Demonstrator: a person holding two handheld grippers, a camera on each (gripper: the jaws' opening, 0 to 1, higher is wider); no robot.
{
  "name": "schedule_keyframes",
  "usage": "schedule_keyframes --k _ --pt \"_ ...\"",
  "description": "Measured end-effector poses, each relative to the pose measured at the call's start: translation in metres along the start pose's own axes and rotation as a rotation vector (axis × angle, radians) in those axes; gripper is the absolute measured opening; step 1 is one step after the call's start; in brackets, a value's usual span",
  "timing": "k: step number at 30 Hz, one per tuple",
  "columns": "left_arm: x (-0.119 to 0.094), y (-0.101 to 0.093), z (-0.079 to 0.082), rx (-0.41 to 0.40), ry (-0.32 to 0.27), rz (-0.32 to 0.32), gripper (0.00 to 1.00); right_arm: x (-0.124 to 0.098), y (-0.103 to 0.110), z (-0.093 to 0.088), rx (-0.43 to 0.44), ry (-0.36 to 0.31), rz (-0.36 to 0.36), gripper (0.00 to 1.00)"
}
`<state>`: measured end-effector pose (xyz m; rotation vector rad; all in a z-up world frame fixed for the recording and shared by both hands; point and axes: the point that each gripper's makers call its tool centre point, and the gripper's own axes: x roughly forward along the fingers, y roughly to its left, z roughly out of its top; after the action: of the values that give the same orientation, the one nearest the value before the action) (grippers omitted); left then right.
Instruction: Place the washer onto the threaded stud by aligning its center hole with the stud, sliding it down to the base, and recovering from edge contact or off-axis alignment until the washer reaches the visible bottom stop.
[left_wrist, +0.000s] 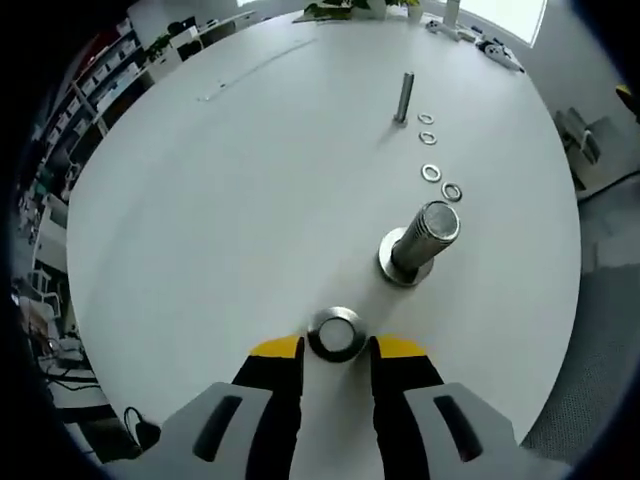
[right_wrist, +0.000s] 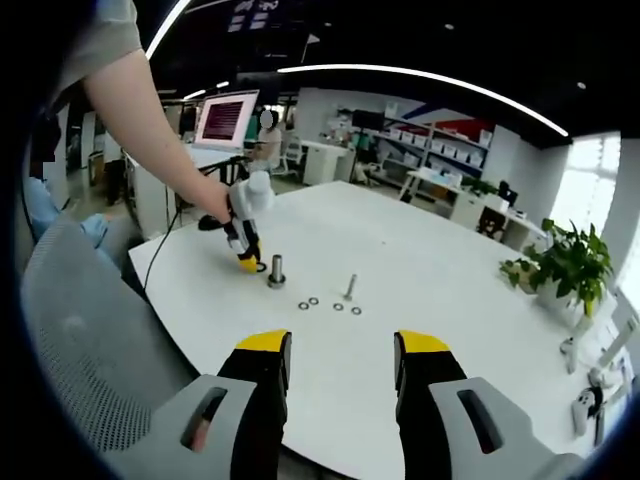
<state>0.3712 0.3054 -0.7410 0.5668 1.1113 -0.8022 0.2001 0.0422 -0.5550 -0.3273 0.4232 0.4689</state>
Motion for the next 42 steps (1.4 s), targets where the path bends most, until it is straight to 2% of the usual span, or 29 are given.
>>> schedule_keyframes --k 7,11,13,16,19,23,32,35,37,42 --pt "0.004 0.000 0.007 0.024 -0.005 -0.011 0.24 0.000 -0.001 -0.001 0.001 0.002 -0.002 0.43" --pt "0.005 -0.004 0.007 0.099 0.011 -0.016 0.21 0.000 -0.001 -0.001 -0.003 0.004 -0.003 0.43" --pt "0.004 -0.005 0.007 0.098 0.012 -0.018 0.21 0.000 -0.001 -0.002 -0.002 0.005 -0.003 0.43" --pt "0.004 -0.005 0.005 0.085 0.023 -0.032 0.21 0.000 -0.001 -0.002 -0.003 0.006 -0.004 0.43" --pt "0.002 -0.009 -0.002 0.132 0.071 -0.043 0.21 0.000 -0.001 -0.002 -0.006 0.006 -0.005 0.43" --pt "-0.001 -0.013 -0.009 0.172 0.106 -0.058 0.21 0.000 -0.002 -0.002 -0.006 0.006 -0.007 0.43" --pt "-0.004 -0.017 -0.018 0.236 0.139 -0.073 0.22 0.000 -0.001 -0.002 -0.008 0.009 -0.007 0.43" --pt "-0.005 -0.018 -0.020 0.245 0.142 -0.088 0.26 0.000 -0.002 -0.002 -0.009 0.010 -0.008 0.43" --pt "-0.005 -0.020 -0.022 0.284 0.161 -0.091 0.28 0.000 -0.001 -0.002 -0.010 0.009 -0.008 0.43" --pt "-0.003 -0.017 -0.020 0.254 0.172 -0.078 0.27 0.000 -0.001 -0.002 -0.012 0.011 -0.009 0.43"
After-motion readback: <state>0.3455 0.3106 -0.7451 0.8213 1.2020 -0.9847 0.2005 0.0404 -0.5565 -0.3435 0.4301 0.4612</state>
